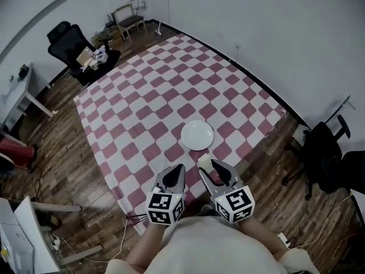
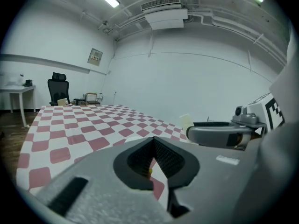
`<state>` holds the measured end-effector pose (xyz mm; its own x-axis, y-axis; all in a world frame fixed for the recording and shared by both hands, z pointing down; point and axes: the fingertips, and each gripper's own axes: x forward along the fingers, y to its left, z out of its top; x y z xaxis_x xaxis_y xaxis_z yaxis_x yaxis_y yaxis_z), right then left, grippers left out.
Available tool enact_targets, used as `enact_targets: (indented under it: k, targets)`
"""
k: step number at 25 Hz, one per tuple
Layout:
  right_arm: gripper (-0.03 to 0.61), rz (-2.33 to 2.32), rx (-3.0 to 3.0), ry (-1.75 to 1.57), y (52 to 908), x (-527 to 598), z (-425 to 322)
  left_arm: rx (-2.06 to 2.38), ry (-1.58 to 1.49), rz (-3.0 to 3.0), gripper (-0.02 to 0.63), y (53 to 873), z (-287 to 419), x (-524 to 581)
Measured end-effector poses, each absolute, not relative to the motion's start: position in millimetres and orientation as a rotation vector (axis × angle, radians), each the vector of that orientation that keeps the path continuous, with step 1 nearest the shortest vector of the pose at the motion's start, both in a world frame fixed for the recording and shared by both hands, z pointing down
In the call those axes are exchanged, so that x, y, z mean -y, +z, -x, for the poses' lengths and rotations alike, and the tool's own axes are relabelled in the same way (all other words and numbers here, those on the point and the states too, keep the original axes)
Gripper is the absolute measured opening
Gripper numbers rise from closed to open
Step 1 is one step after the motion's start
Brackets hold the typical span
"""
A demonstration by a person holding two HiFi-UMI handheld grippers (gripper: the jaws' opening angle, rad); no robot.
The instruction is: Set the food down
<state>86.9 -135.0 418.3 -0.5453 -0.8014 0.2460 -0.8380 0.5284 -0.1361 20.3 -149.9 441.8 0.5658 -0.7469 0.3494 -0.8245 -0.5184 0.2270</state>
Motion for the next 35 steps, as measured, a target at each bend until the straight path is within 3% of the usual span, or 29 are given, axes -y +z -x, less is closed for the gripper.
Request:
enact_targets:
  k: [14,35]
  targets:
    - [0.167,-1.238,2.711,0.342,421,159,-99,1.466,0.26,-2.317,0.0,449,-28,156]
    - [0.167,-1.28,2.63,0.332,432,191,-104,1.372,0.253,-2.367,0.0,453,-33,187]
